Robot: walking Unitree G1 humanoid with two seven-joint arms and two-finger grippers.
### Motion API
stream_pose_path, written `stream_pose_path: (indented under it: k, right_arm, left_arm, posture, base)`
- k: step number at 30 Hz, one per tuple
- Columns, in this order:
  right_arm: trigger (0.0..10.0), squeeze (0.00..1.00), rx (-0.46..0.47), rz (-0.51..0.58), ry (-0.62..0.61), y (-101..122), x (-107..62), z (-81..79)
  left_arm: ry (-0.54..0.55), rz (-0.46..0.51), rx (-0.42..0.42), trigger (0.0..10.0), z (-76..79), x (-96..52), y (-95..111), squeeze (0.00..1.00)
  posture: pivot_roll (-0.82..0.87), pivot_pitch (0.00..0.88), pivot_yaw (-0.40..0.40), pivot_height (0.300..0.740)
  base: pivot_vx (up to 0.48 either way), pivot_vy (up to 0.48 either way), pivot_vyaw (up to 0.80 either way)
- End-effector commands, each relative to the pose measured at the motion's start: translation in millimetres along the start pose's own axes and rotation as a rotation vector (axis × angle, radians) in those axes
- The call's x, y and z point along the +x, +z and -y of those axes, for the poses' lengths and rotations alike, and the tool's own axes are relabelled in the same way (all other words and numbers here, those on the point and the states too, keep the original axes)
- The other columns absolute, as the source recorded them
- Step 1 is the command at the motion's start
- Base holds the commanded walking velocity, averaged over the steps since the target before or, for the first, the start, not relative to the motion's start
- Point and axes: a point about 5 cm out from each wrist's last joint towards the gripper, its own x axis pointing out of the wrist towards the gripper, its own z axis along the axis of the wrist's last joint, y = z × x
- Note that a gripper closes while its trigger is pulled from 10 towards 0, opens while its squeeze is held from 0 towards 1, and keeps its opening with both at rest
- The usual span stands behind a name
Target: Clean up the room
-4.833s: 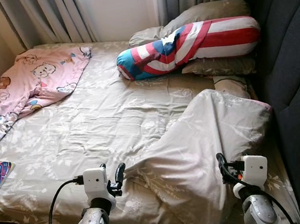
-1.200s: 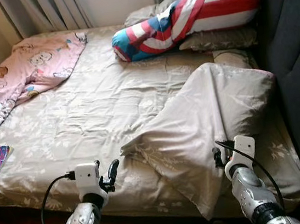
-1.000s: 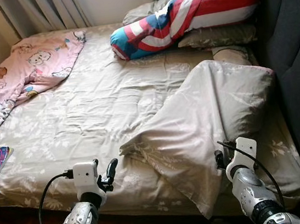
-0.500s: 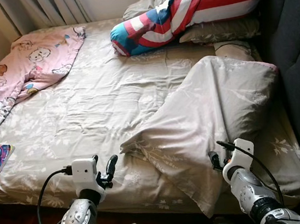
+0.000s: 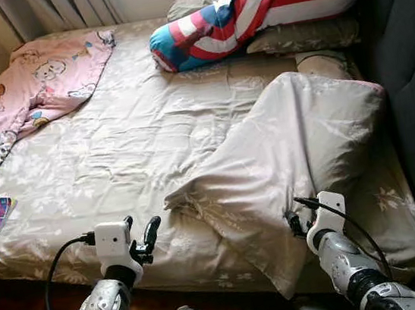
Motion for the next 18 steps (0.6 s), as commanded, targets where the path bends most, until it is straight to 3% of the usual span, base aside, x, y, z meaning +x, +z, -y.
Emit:
stream_pose_path:
  k: [1, 9, 10, 18]
  right_arm:
    - [10.0, 0.00, -0.022, -0.080, 0.008, -18, -1.4, -6.6]
    - [10.0, 0.00, -0.056, -0.091, 0.019, -23, -2.1, -8.6]
    - [0.0, 0.00, -0.047, -0.077, 0.018, -21, -1.9, -7.7]
    - [0.0, 0.00, -0.077, -0.077, 0.001, -22, -2.4, -1.7]
  left_arm:
    - [0.012, -0.013, 0.008, 10.0, -7.3, -7.8, 3, 0.00]
    - [0.020, -0.015, 0.014, 10.0, -7.6, -16.4, 8, 0.00]
    - [0.027, -0.018, 0.015, 10.0, -8.7, -17.6, 8, 0.00]
    - [0.038, -0.029, 0.012, 10.0, -9.0, -21.0, 10, 0.00]
  posture:
    - [0.07, 0.196, 0.113, 0.656]
    - [0.11, 0.216, 0.116, 0.656]
    - [0.11, 0.218, 0.114, 0.656]
    - [0.11, 0.225, 0.107, 0.656]
  base:
    - [0.000, 0.000, 0.00]
    - [0.000, 0.000, 0.00]
    - [0.000, 0.000, 0.00]
    - [0.000, 0.000, 0.00]
